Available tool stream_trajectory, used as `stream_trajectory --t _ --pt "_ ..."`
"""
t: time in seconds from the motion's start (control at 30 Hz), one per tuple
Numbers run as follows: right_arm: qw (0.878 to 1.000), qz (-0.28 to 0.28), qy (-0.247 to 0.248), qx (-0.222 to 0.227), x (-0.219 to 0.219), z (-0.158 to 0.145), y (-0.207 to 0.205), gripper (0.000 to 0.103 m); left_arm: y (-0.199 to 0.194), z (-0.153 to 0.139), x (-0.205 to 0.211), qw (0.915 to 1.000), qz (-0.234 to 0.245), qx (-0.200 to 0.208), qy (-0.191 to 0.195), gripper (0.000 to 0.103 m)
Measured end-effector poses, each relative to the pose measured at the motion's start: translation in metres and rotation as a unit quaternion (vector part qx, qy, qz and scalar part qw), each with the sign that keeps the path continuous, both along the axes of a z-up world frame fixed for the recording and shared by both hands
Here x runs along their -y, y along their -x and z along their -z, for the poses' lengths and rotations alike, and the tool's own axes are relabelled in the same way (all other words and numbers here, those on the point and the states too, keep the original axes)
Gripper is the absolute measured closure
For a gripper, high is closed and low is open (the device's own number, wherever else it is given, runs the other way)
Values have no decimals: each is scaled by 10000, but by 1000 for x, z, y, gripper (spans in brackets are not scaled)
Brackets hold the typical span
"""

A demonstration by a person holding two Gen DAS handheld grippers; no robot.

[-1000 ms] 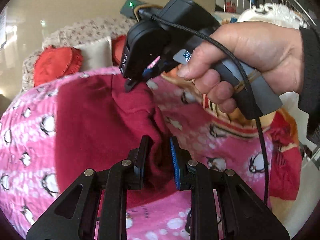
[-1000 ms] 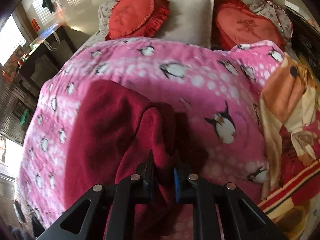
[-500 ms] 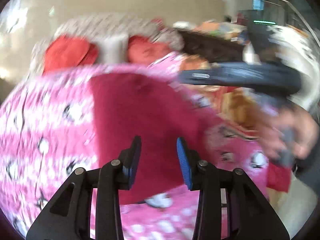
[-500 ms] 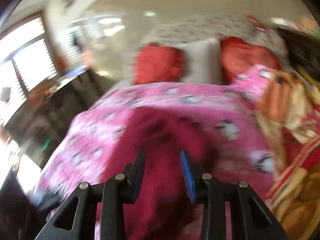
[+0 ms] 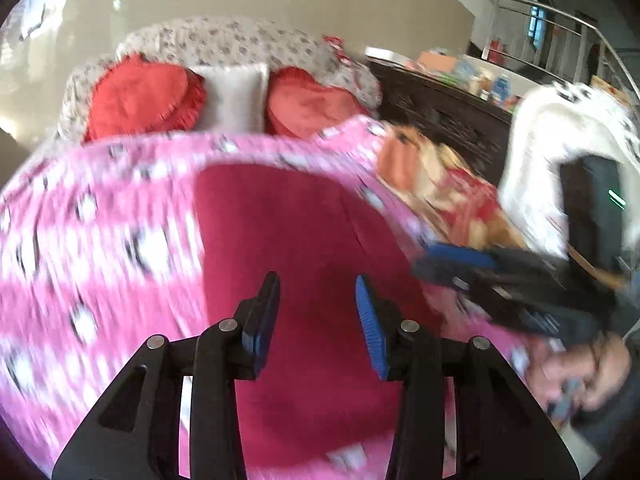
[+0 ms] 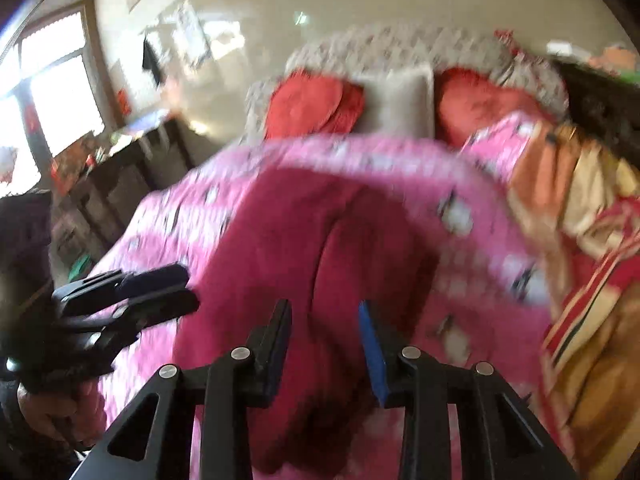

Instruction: Fold small clothes

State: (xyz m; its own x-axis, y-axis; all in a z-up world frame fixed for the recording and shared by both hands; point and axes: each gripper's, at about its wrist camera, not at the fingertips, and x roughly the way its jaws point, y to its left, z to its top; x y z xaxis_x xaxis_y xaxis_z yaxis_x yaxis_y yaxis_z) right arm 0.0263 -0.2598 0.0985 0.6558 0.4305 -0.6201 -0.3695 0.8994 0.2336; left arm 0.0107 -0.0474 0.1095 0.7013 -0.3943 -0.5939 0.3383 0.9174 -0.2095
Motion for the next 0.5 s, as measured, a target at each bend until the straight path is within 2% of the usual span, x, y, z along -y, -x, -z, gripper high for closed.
stream_trajectory --t 0.07,0.13,0.2,0.3,0.43,0.5 --pt "9995 291 -37 88 -1 -9 -15 70 -37 -4 2 9995 -274 -90 -82 64" --pt "9994 290 -176 42 -8 -9 -33 70 -66 2 4 9982 -472 -328 -173 64" --pt "9998 141 -170 -2 -18 1 -46 70 -92 19 14 9959 -479 -655 -403 62" --pt "9985 84 306 -439 -30 38 -63 69 -107 51 21 9929 -381 -999 -529 56" --pt "9997 122 133 -160 -20 56 -56 67 -100 62 23 9945 -360 -842 -509 53" --pt "9995 167 248 132 -24 63 -51 67 -96 67 28 9951 -392 -670 -606 52"
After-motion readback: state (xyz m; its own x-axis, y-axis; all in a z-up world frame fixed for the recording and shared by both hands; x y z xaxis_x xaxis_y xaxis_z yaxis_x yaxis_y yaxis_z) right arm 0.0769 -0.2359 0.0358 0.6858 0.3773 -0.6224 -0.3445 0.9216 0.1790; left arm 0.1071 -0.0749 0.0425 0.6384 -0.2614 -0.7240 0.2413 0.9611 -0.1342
